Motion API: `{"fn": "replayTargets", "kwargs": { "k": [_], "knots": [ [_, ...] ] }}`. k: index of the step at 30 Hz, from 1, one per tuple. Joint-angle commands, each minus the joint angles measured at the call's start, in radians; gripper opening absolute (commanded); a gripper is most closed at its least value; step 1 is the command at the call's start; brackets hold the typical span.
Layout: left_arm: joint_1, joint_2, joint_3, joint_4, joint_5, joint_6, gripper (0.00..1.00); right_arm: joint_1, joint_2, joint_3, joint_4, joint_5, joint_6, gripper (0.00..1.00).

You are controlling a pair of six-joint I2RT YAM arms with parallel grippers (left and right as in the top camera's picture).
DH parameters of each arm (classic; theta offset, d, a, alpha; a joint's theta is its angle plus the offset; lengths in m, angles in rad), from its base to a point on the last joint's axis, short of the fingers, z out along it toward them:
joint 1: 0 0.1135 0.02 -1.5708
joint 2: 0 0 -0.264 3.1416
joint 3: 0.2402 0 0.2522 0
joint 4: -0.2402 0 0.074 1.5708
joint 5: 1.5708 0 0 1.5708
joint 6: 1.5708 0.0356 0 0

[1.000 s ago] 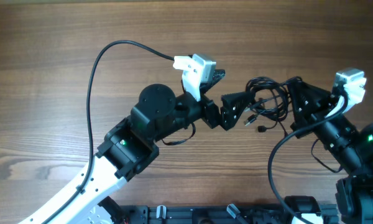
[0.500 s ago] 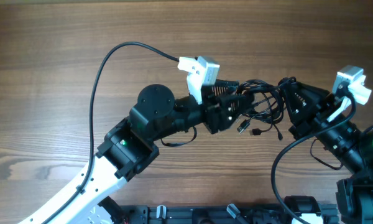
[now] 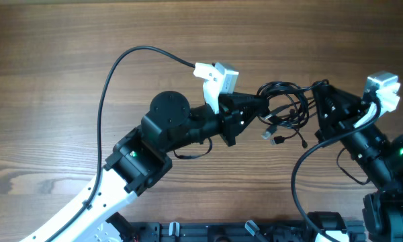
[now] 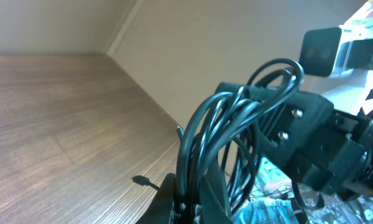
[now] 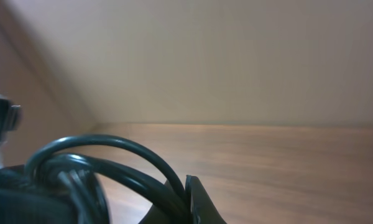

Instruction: Untangle cables

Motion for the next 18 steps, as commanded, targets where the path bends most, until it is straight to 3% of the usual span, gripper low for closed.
{"fn": "replayTargets", "kwargs": {
  "k": [1, 8, 12, 13, 14, 16, 17, 18],
  "knots": [
    [-0.002, 0.0, 0.003, -0.057, -0.035, 0.041, 0.04, -0.003, 0.001, 0.021, 0.012, 0.22, -0.133, 0.04],
    [-0.002, 0.0, 0.003, -0.176, -0.056, 0.137, 0.04, -0.003, 0.001, 0.021, 0.062, 0.229, -0.466, 0.04],
    [-0.002, 0.0, 0.003, -0.192, -0.06, 0.137, 0.04, -0.003, 0.001, 0.021, 0.062, 0.229, -0.555, 0.05],
    [-0.002, 0.0, 0.003, -0.195, -0.07, 0.137, 0.04, -0.003, 0.001, 0.021, 0.062, 0.23, -0.562, 0.12],
    [-0.002, 0.0, 0.003, -0.202, -0.09, 0.137, 0.04, -0.003, 0.001, 0.021, 0.058, 0.229, -0.579, 0.29],
    [-0.002, 0.0, 0.003, -0.213, -0.132, 0.137, 0.04, -0.003, 0.001, 0.021, 0.04, 0.229, -0.575, 0.41],
    [-0.002, 0.0, 0.003, -0.212, -0.15, 0.137, 0.04, -0.003, 0.001, 0.021, 0.013, 0.229, -0.571, 0.58],
    [-0.002, 0.0, 0.003, -0.211, -0.159, 0.137, 0.04, -0.003, 0.001, 0.021, -0.012, 0.229, -0.569, 0.84]
  ]
}}
